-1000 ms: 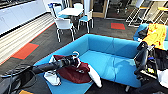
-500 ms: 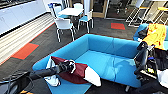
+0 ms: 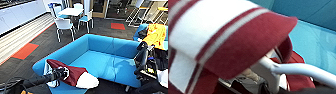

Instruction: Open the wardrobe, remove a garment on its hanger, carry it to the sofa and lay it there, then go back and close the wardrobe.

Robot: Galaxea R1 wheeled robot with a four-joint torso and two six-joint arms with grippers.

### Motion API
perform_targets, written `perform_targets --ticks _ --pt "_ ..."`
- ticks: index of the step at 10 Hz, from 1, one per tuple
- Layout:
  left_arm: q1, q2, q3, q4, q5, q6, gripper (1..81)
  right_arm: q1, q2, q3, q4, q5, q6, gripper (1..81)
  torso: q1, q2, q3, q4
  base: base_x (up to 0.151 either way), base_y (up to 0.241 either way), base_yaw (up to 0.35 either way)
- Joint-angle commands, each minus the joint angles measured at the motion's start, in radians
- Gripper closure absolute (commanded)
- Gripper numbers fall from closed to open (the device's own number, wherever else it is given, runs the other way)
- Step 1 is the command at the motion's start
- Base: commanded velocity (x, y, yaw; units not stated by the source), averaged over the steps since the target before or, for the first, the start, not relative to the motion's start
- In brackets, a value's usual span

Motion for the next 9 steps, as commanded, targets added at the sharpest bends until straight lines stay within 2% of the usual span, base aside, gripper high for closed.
perform_targets --ticks 1,2,3,5,7,9 --pt "-0.088 -0.077 -0.028 0.115 0.085 0.026 81.1 -0.030 0.003 0.006 -0.017 -0.066 -0.001 1.0 0.000 0.000 0.000 0.000 0.000 0.000 0.000" --pt "-0.060 -0.088 -0.029 0.146 0.087 0.026 81.1 -0.028 0.003 0.006 -0.019 -0.066 -0.001 1.0 0.000 0.000 0.000 0.000 0.000 0.000 0.000" --pt "-0.036 -0.094 -0.029 0.169 0.085 0.025 1.0 -0.027 0.003 0.006 -0.018 -0.066 -0.001 1.0 0.000 0.000 0.000 0.000 0.000 0.000 0.000" --pt "-0.006 -0.096 -0.022 0.198 0.085 0.025 1.0 -0.027 0.003 0.006 -0.017 -0.066 -0.001 1.0 0.000 0.000 0.000 0.000 0.000 0.000 0.000" --pt "0.017 -0.091 -0.025 0.227 0.114 0.026 1.0 -0.028 0.003 0.006 -0.017 -0.066 -0.001 1.0 0.000 0.000 0.000 0.000 0.000 0.000 0.000" --pt "0.061 -0.082 -0.110 0.263 0.128 0.023 1.0 -0.027 0.003 0.006 -0.015 -0.066 -0.001 1.0 0.000 0.000 0.000 0.000 0.000 0.000 0.000"
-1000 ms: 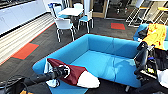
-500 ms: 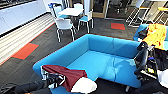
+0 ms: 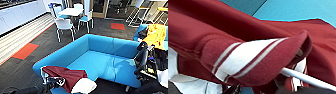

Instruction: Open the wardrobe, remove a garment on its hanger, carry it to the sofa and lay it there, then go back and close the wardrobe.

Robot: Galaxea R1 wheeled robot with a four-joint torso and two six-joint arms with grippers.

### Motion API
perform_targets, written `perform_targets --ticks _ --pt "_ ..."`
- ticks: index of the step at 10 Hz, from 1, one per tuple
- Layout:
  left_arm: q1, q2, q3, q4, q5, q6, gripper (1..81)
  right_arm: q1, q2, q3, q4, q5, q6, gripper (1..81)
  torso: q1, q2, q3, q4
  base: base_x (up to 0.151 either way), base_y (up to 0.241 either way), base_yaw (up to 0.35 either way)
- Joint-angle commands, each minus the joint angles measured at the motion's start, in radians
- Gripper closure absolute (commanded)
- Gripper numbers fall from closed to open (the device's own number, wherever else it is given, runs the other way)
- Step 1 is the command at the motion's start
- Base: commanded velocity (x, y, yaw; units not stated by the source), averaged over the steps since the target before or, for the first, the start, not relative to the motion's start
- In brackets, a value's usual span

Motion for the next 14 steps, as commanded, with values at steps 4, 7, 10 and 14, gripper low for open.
perform_targets --ticks 4,7,10,14 --pt "0.104 0.024 -0.345 0.050 0.008 -0.008 1.0 -0.025 0.003 0.007 -0.018 -0.066 -0.001 1.0 0.000 0.000 0.000 0.000 0.000 0.000 0.000" --pt "0.251 0.130 -0.622 0.050 -0.132 -0.006 1.0 -0.024 0.003 0.007 -0.017 -0.067 -0.001 1.0 0.000 0.000 0.000 0.000 0.000 0.000 0.000" --pt "0.396 0.281 -0.862 0.061 -0.204 -0.001 1.0 -0.023 0.003 0.006 -0.017 -0.067 -0.001 1.0 0.000 0.000 0.000 0.000 0.000 0.000 0.000" --pt "0.624 0.341 -0.873 0.070 -0.498 0.009 1.0 -0.017 0.009 0.004 -0.008 -0.067 0.003 1.0 0.000 0.000 0.002 0.000 0.000 0.000 0.000"
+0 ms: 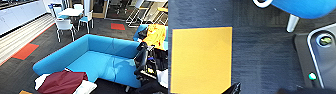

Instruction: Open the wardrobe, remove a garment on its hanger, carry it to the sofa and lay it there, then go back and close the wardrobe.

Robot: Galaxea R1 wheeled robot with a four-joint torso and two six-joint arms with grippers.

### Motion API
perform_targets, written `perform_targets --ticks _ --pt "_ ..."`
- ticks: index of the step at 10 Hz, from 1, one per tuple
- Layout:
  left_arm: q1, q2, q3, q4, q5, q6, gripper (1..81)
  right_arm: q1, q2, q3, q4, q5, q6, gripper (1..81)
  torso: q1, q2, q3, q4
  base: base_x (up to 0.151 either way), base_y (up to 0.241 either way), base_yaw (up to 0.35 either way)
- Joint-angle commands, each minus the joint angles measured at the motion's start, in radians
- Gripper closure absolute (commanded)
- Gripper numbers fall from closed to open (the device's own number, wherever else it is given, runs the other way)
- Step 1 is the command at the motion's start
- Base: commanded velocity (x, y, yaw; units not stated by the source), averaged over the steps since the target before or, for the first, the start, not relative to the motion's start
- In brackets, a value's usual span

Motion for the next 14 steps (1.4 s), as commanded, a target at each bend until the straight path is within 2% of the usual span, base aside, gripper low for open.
perform_targets --ticks 1,2,3,7,10,14 --pt "0.142 0.040 -0.046 0.019 -0.307 0.009 1.0 -0.013 0.008 0.005 -0.006 -0.067 0.003 1.0 0.000 0.000 0.000 0.000 0.000 0.000 0.000" --pt "0.174 0.049 -0.046 0.014 -0.359 0.009 1.0 -0.012 0.008 0.005 -0.006 -0.067 0.003 1.0 0.000 0.000 0.000 0.000 0.000 0.000 0.000" --pt "0.199 0.066 -0.046 0.017 -0.367 0.009 1.0 -0.009 0.008 0.005 -0.006 -0.067 0.006 1.0 -0.001 0.000 0.000 0.000 0.000 0.000 0.000" --pt "0.305 0.167 -0.044 0.022 -0.367 0.020 1.0 0.014 0.019 0.000 -0.005 -0.081 0.006 1.0 -0.002 -0.002 0.001 0.000 0.000 0.000 0.000" --pt "0.332 0.224 -0.049 0.011 -0.350 0.020 1.0 0.025 0.024 -0.012 -0.003 -0.082 0.010 1.0 -0.002 -0.002 0.002 0.000 0.000 0.000 0.000" --pt "0.337 0.241 -0.049 0.011 -0.350 0.017 1.0 0.022 0.027 -0.013 -0.003 -0.082 0.004 1.0 -0.002 -0.003 0.002 0.000 0.000 0.000 0.000"
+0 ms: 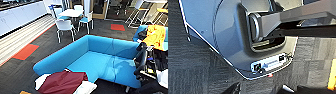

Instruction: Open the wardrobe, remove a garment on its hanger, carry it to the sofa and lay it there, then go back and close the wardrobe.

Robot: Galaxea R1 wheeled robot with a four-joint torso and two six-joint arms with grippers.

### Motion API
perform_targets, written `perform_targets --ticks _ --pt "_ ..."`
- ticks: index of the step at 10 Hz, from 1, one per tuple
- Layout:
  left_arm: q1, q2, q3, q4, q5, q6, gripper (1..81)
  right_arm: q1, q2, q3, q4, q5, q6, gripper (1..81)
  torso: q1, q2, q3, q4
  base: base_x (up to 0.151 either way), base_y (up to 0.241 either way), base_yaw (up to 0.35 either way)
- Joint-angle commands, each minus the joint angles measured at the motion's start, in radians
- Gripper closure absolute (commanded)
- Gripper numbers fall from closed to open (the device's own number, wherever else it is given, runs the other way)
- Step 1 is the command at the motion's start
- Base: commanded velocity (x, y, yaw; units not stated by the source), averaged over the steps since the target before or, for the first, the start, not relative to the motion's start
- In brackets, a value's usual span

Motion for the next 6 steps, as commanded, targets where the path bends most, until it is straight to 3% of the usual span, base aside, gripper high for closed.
perform_targets --ticks 1,3,6 --pt "0.007 -0.008 -0.007 0.004 0.038 0.006 1.0 -0.008 0.012 0.002 -0.004 -0.064 -0.001 1.0 0.001 0.000 0.000 0.000 0.000 0.000 0.000" --pt "0.007 -0.007 -0.006 0.011 0.037 0.007 1.0 -0.010 0.012 0.001 -0.004 -0.064 -0.001 1.0 0.001 0.000 0.000 0.000 -0.032 0.000 0.000" --pt "0.008 -0.005 -0.004 0.012 0.035 0.007 1.0 -0.013 0.012 0.001 -0.005 -0.065 -0.002 1.0 0.001 0.000 0.000 0.000 -0.097 0.000 0.000"
